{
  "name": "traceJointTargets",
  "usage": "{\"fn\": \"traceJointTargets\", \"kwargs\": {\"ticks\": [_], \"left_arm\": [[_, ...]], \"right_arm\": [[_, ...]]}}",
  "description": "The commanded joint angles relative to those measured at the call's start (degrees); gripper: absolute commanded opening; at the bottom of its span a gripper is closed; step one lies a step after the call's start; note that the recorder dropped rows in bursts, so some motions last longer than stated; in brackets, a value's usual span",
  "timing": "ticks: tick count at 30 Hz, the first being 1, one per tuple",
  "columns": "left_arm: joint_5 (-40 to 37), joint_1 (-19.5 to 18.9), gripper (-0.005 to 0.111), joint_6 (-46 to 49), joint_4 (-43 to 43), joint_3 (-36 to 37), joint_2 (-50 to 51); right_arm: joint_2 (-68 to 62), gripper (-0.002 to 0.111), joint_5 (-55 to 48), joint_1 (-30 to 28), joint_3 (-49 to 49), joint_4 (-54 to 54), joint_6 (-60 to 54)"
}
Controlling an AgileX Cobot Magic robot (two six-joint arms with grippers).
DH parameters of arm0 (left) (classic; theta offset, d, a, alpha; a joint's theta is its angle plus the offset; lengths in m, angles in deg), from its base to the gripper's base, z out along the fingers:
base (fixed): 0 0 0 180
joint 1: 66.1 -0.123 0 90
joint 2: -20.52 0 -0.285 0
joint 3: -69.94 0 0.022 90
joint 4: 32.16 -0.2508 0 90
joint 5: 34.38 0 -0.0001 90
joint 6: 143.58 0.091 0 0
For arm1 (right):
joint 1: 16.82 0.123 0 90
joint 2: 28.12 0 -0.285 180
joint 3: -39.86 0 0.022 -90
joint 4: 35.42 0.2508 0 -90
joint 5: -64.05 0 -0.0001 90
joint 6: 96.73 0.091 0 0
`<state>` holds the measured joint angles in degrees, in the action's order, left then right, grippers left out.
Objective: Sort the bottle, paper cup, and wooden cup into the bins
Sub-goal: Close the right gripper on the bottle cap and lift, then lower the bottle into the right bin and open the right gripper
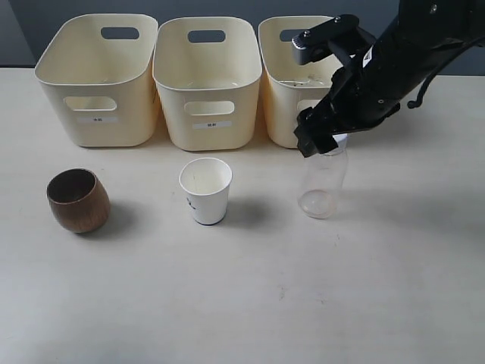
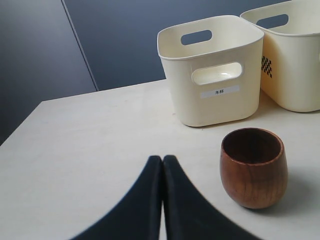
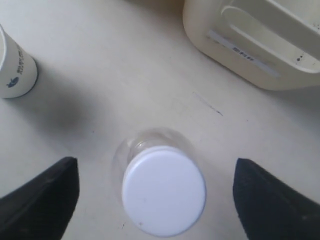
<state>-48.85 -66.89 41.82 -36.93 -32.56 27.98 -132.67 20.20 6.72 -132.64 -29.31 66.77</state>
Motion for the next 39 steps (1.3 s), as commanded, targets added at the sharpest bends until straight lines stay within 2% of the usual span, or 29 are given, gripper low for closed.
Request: {"fn": "traceJointTargets", "kwargs": {"ticks": [1, 4, 8, 13, 15, 21, 28, 31, 35, 39], "left_arm": [[0.9, -0.1, 0.0, -0.3, 0.0, -0.3, 0.3], [0.9, -0.1, 0.0, -0.3, 0.0, -0.3, 0.3], [0.9, -0.1, 0.0, -0.3, 0.0, -0.3, 0.3], [0.9, -0.1, 0.0, -0.3, 0.0, -0.3, 0.3], [0.9, -0.1, 0.0, -0.3, 0.0, -0.3, 0.3], [0.9, -0.1, 0.0, -0.3, 0.0, -0.3, 0.3], [0.9, -0.1, 0.0, -0.3, 0.0, -0.3, 0.3], [0.9, -0.1, 0.0, -0.3, 0.0, -0.3, 0.3], [0.9, -0.1, 0.0, -0.3, 0.0, -0.3, 0.3], [0.9, -0.1, 0.0, -0.3, 0.0, -0.3, 0.3]], "right_arm": [[-0.1, 0.064, -0.8, -0.1, -0.2, -0.1, 0.2], [-0.1, 0.053, -0.8, -0.1, -0.2, -0.1, 0.2], [-0.1, 0.055, -0.8, -0.1, -0.2, -0.1, 0.2], [-0.1, 0.052, -1.5, -0.1, -0.2, -0.1, 0.2], [-0.1, 0.043, -1.9, -0.1, -0.2, -0.3, 0.2], [-0.1, 0.0, -1.9, -0.1, -0.2, -1.0, 0.2], [0.5, -0.001, -1.0, -0.1, -0.2, -3.4, 0.2], [8.2, -0.001, 4.3, -0.1, -0.7, -3.2, 0.2], [18.0, -0.001, 3.4, -0.1, -5.2, -3.2, 0.2], [20.3, -0.001, 4.7, -0.1, -10.2, -3.3, 0.6]]}}
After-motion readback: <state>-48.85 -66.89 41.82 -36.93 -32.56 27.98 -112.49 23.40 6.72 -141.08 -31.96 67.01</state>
